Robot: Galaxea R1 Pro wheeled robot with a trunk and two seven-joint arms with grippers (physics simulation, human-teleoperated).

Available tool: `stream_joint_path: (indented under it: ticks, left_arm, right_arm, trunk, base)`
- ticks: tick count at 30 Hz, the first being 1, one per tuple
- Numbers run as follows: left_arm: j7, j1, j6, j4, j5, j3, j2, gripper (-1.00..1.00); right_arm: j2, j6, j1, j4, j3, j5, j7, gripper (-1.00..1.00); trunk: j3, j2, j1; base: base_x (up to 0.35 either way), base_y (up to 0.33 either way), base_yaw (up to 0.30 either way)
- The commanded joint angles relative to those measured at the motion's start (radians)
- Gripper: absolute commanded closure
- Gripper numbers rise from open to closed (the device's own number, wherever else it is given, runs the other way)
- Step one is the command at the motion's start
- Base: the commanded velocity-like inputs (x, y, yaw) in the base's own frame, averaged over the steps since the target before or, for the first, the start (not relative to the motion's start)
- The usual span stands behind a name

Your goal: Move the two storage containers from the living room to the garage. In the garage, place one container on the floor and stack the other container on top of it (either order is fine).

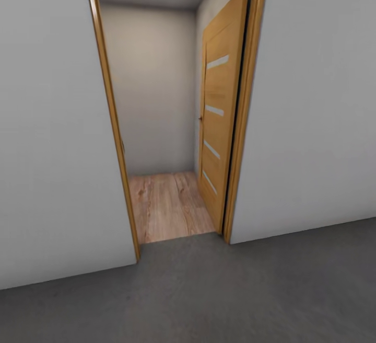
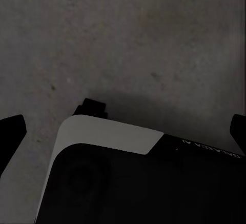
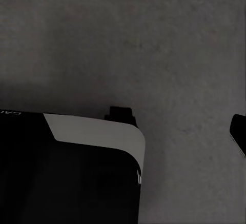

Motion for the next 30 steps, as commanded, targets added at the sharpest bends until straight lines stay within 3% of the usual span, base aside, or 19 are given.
stream_joint_path:
  ticks: [1,30]
  left_arm:
    - [0.002,-0.001,-0.003,0.001,0.008,-0.009,0.000,-1.00]
    - [0.002,-0.001,-0.003,0.001,0.004,-0.009,-0.001,-1.00]
  right_arm:
    - [0.000,-0.007,-0.001,0.003,0.008,-0.011,-0.001,-1.00]
    - [0.002,-0.012,-0.001,0.003,0.004,-0.021,-0.001,-1.00]
  trunk:
    - [-0.001,-0.001,0.001]
    - [-0.001,-0.001,0.001]
  base:
    - [0.322,0.000,0.000]
    - [0.322,0.000,0.000]
